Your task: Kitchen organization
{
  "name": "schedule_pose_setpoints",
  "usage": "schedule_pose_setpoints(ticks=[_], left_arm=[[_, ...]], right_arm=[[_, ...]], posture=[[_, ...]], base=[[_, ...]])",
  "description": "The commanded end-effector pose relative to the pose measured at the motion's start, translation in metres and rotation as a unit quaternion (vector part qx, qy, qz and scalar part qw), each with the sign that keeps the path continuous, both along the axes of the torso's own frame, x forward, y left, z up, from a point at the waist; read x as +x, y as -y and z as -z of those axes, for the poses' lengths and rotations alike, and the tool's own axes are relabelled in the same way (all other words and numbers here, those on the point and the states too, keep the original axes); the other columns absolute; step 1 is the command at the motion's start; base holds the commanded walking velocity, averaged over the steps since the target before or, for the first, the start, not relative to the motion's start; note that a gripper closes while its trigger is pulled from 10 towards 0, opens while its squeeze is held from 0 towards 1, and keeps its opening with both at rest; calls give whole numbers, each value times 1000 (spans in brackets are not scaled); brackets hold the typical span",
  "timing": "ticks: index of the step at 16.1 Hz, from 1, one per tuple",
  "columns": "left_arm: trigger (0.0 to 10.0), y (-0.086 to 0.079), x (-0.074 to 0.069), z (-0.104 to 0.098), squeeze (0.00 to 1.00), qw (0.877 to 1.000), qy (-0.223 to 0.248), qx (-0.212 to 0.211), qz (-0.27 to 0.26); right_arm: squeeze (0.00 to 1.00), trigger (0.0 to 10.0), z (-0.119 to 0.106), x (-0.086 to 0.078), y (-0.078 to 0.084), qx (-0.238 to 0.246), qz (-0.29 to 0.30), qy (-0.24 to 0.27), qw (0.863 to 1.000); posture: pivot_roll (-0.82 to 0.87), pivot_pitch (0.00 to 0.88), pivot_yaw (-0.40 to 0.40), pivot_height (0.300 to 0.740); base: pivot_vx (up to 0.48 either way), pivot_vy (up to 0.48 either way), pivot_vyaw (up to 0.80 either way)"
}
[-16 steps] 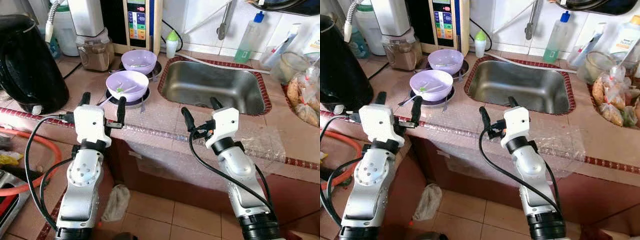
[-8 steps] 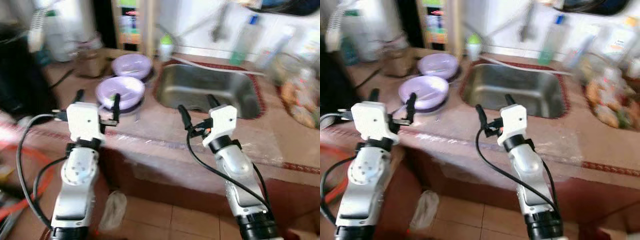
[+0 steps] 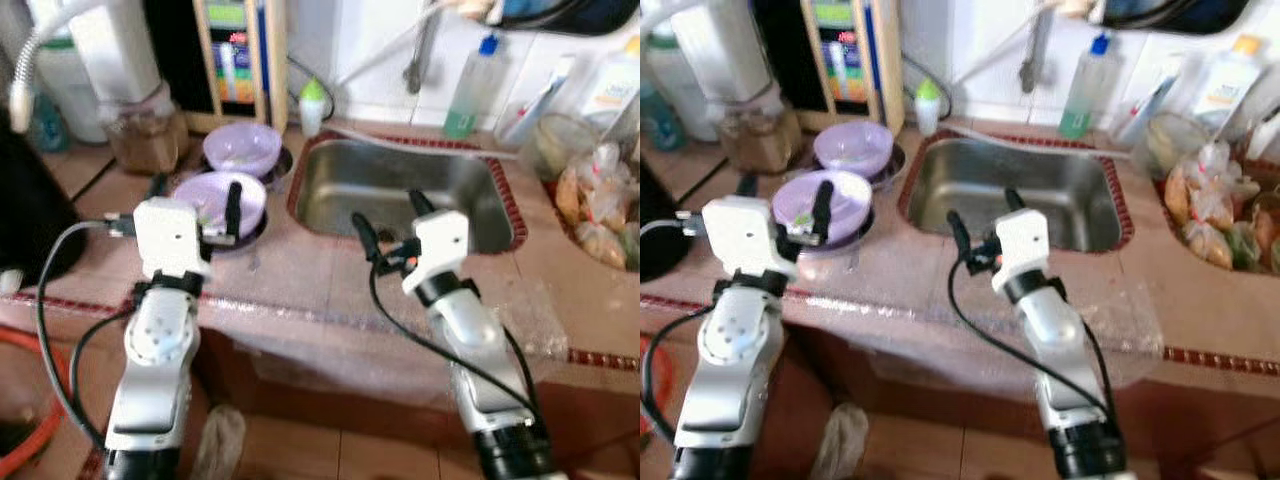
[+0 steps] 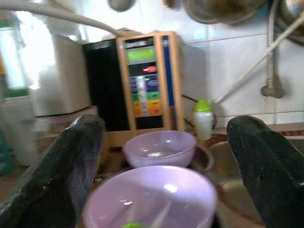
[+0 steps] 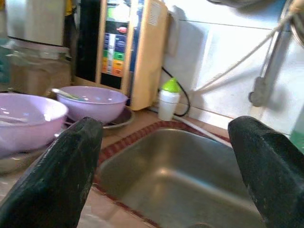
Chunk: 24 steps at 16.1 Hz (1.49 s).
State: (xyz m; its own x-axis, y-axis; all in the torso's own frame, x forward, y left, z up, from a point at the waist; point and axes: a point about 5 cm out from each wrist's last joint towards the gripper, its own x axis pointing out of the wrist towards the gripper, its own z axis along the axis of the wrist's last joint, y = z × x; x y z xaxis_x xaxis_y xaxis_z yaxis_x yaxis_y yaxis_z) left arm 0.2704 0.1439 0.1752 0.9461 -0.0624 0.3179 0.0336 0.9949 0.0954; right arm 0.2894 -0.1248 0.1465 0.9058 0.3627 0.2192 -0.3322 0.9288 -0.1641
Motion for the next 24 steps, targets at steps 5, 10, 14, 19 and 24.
schedule_pose_setpoints(ticks=[5, 10, 14, 19, 24], left_arm=[[10000, 1, -1, -1, 0, 1000, 0, 8, 6], [10000, 2, -3, 3, 0, 1000, -7, 9, 11], [10000, 4, -4, 6, 0, 1000, -14, 12, 15], [10000, 2, -20, 13, 0, 1000, -15, 21, 13], [10000, -1, -47, 12, 0, 999, -2, 35, 35]], right_arm=[[0, 10000, -2, 2, 0, 3, 0, 4, 1000], [0, 10000, 1, 1, 2, 7, 5, -1, 1000], [0, 10000, 3, 0, 3, 7, 7, -4, 1000], [0, 10000, 6, -4, 5, 5, 8, -13, 1000], [0, 10000, 18, -12, 4, -4, -5, -35, 999]], posture=[[41, 0, -10, 740], [43, 0, -9, 740], [40, 0, -8, 740], [47, 0, -22, 740], [80, 0, -49, 740]], base=[[193, 0, 81], [271, 0, 0], [269, 0, 0], [0, 0, 0], [0, 0, 0]])
